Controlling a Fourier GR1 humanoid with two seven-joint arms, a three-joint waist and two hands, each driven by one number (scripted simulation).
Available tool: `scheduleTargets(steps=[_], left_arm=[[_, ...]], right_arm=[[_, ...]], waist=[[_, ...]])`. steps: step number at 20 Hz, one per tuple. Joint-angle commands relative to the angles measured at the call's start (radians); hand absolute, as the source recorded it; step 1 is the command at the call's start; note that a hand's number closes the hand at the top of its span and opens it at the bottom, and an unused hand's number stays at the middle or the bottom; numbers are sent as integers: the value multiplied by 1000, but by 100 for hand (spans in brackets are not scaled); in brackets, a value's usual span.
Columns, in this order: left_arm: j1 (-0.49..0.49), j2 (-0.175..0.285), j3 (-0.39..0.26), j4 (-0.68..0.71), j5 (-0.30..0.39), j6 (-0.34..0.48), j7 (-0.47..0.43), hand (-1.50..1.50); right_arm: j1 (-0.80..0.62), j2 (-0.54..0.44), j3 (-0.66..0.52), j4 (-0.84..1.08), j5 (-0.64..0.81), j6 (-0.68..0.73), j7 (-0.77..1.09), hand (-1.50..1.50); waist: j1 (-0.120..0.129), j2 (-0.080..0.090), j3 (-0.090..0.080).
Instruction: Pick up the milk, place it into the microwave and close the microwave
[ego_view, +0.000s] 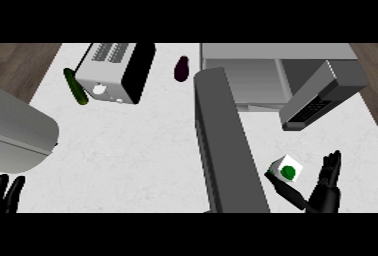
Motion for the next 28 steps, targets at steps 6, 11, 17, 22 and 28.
scheduleTargets(steps=[6,11,17,22,28], left_arm=[[-33,21,43,68,15,-15,-36,-150],[-48,-2,13,108,0,-5,-41,-150],[-8,-3,-14,25,10,-9,-1,-150],[-71,20,51,70,40,-2,6,-150],[0,11,66,67,76,-55,-33,-150]], right_arm=[[-135,-31,-156,379,-55,97,-194,-150],[-139,-22,-27,344,-59,355,-149,-150],[-133,-37,-15,348,-78,540,-268,150],[-175,-17,-103,321,-27,209,-313,150],[-164,46,5,127,-64,146,-228,150]], waist=[[2,1,1],[6,3,1],[1,0,0],[-7,0,-1],[-2,-3,-1]])
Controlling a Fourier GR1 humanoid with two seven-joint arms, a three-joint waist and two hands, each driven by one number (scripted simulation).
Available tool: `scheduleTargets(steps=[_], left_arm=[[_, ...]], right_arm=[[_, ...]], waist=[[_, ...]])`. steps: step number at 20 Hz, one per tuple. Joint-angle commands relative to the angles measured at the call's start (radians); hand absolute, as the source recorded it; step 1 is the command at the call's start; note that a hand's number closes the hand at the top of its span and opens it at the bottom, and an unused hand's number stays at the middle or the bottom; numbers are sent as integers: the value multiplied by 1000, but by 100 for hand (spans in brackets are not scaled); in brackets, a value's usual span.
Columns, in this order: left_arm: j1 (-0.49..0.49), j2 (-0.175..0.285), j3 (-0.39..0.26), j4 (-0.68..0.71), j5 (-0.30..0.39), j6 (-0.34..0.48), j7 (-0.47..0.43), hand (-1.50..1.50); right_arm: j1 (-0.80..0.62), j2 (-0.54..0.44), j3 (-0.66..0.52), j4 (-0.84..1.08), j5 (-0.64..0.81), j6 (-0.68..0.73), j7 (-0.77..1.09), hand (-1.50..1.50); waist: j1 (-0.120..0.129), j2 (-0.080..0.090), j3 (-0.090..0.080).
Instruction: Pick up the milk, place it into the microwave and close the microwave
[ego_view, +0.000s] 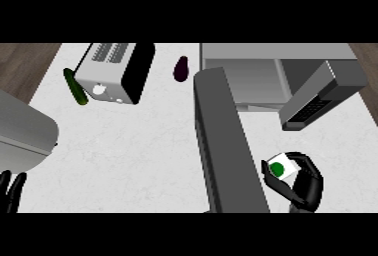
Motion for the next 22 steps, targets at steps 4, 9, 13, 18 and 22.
scheduleTargets(steps=[4,9,13,18,22], left_arm=[[6,-21,-82,30,-75,22,-41,-150],[14,-10,-17,25,-2,-32,-32,-150],[-43,11,27,65,11,-25,-21,-150],[32,-8,26,27,58,-56,-24,-150],[-6,43,113,13,127,-60,42,-150]], right_arm=[[-7,-81,85,-89,29,121,48,150],[-120,-287,122,-31,6,460,113,150],[-156,-275,151,-10,-5,564,130,150],[-149,-287,147,-193,-11,528,252,150],[-192,-244,167,-261,39,429,336,150]], waist=[[1,0,0],[20,2,1],[4,2,0],[-2,-2,-1],[-3,-1,0]])
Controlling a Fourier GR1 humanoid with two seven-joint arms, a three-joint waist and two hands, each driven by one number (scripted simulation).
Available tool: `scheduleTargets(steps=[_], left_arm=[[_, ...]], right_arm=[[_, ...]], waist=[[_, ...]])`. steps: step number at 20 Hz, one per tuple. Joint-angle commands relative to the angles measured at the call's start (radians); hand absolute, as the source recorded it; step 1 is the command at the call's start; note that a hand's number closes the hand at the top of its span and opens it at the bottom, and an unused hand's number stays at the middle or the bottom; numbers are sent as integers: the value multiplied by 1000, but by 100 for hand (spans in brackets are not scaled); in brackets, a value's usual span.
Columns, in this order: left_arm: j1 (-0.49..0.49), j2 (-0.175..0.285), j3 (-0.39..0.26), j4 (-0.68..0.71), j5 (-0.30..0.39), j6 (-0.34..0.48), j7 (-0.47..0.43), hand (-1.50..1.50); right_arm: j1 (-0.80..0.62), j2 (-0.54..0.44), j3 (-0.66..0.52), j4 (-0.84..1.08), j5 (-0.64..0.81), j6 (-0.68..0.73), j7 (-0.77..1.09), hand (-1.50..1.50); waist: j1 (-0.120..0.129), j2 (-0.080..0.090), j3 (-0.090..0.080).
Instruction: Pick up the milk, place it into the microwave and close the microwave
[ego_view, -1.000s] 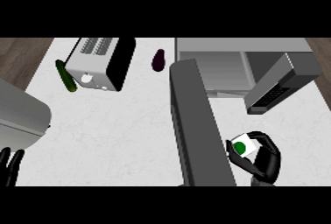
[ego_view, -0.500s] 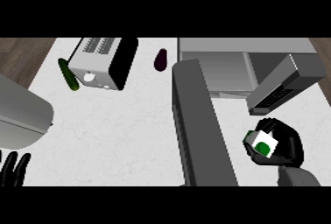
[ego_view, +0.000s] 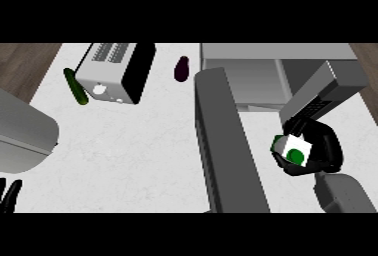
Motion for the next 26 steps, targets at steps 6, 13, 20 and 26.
scheduleTargets(steps=[6,13,20,26], left_arm=[[10,-9,18,17,-6,-31,-15,-150],[-45,-7,56,121,-16,-56,-77,-150],[-11,-16,19,39,-3,-73,-14,-150],[-120,17,56,107,19,-67,2,-150]], right_arm=[[-186,80,30,36,140,-201,168,150],[-443,63,-61,342,147,-169,148,150],[-658,85,-101,655,198,-209,56,150],[-798,105,-125,790,228,-302,27,150]], waist=[[8,2,0],[22,8,1],[47,16,2],[63,27,2]])
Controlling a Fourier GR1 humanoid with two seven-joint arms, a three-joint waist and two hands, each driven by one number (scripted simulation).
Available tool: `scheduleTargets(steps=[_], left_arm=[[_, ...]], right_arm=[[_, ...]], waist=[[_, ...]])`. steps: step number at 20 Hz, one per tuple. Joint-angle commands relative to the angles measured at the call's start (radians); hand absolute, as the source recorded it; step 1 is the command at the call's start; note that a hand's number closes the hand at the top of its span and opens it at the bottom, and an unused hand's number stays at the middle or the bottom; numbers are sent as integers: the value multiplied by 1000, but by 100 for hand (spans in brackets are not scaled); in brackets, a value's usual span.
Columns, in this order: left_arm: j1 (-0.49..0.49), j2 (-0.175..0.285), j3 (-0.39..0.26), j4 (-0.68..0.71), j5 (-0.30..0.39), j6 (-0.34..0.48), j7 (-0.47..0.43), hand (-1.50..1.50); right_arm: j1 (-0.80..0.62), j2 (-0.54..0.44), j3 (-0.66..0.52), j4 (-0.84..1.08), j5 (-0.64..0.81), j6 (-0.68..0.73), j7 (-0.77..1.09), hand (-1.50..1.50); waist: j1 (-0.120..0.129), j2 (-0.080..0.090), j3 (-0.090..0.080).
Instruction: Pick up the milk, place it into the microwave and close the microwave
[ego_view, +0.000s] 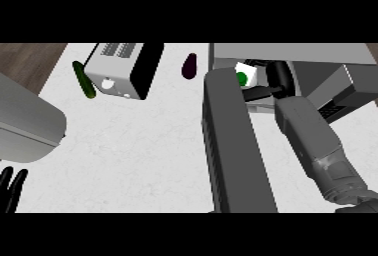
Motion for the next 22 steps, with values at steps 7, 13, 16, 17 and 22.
scheduleTargets(steps=[7,13,16,17,22], left_arm=[[-60,16,-4,38,-2,-22,-5,-150],[-100,15,-31,31,-22,-16,8,-150],[-87,20,-33,10,-33,-16,17,-150],[-100,11,-36,26,-39,-8,13,-150],[-135,29,-37,40,-62,-6,24,-150]], right_arm=[[-148,-17,-4,177,72,-161,-44,150],[-211,-27,-30,225,65,-239,1,150],[-204,-36,-63,245,43,-316,12,150],[-208,-30,-84,245,26,-368,20,150],[-223,-59,-59,259,67,-504,5,150]], waist=[[49,24,1],[72,37,2],[92,45,3],[91,49,2],[106,62,1]])
